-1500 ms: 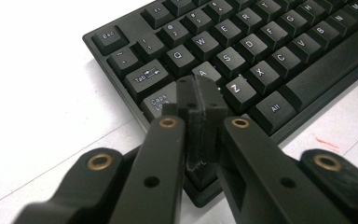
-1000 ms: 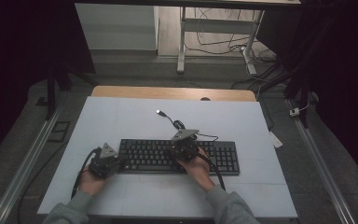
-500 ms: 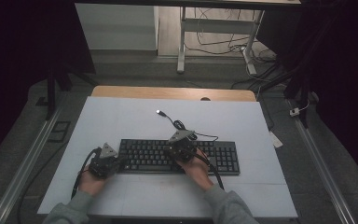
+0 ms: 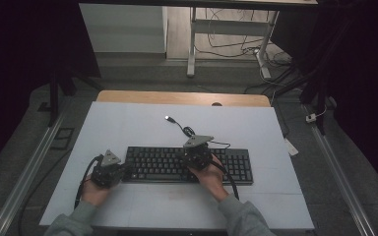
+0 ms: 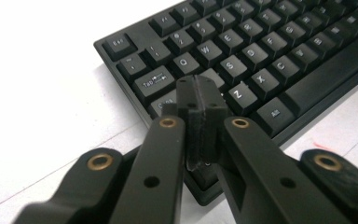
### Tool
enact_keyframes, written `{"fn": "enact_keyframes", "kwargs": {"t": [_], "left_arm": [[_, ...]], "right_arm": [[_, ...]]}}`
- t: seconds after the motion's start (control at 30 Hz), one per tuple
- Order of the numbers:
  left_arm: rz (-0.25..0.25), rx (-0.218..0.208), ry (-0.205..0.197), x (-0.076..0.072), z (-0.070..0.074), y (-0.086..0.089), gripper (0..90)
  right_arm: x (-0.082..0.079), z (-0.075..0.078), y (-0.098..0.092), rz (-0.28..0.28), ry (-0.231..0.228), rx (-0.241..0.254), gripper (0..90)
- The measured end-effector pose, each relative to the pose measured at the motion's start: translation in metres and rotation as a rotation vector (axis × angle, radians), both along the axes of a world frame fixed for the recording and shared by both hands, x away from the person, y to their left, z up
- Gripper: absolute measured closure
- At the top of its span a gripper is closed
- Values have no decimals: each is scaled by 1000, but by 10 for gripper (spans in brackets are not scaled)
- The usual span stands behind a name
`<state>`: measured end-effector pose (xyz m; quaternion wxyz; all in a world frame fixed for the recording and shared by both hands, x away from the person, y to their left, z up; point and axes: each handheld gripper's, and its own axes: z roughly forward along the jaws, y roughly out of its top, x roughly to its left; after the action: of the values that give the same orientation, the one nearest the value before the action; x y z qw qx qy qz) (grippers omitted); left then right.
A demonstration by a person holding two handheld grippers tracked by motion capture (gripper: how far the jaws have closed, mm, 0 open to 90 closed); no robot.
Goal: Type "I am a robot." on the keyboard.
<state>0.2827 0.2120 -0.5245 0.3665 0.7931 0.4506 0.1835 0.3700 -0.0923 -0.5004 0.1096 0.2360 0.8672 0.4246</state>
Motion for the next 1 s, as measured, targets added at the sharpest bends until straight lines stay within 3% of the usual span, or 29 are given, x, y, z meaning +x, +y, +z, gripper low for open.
{"fn": "enact_keyframes", "kwargs": {"t": [0.13, 0.2, 0.23, 0.33, 0.53, 0.77, 1.0], "left_arm": [[-9, -23, -8, -1, 1, 1, 847], [-10, -38, -10, -1, 1, 1, 737], [-10, -38, -10, -1, 1, 1, 695], [-12, -56, -15, -2, 2, 0, 572], [-13, -75, -14, -3, 3, 0, 433], [-7, -98, -15, -4, 5, 2, 358], [-15, -104, -13, -6, 6, 3, 322]], "right_arm": [[-2, 3, -5, 8, -1, 15, 900], [-3, 4, -8, 17, 1, 26, 815], [-3, 4, -8, 17, 1, 26, 815], [-5, 6, -12, 10, -3, 39, 662], [-8, 6, -20, -3, -4, 53, 565], [-14, 7, -37, -15, 13, 73, 491], [-29, 11, -69, -51, -13, 84, 455]]}}
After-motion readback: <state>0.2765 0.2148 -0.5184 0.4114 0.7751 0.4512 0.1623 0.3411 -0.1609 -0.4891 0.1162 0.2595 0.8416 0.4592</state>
